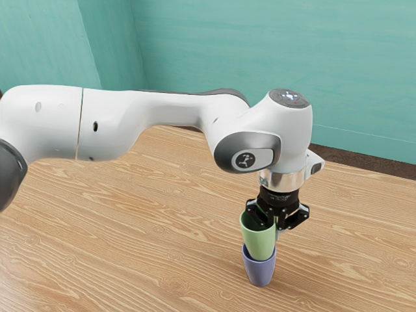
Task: Place the left cup onto the right cup
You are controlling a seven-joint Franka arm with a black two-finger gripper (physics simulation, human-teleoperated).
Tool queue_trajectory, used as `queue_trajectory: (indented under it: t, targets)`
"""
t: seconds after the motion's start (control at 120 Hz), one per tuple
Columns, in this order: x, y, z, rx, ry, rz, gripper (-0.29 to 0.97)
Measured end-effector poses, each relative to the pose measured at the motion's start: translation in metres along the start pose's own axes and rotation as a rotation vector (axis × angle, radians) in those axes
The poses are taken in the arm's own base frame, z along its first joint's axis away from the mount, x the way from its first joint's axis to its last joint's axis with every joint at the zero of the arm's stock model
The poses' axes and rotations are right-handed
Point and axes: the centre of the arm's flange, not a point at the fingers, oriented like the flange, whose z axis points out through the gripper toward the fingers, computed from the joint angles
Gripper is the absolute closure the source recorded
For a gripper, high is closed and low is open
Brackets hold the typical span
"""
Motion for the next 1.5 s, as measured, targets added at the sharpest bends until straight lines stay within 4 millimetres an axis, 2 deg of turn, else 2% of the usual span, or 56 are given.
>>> queue_trajectory:
  t: [0.675,1.05,1.392,1.5]
  targets:
    - [0.0027,0.0,0.0045,0.002,0.008,0.001,0.75]
    - [0.0049,-0.001,0.0056,0.002,0.008,-0.002,0.5]
    - [0.0091,-0.0037,0.0074,0.006,0.009,-0.009,0.38]
    - [0.0087,-0.0035,0.0073,0.005,0.009,-0.008,0.26]
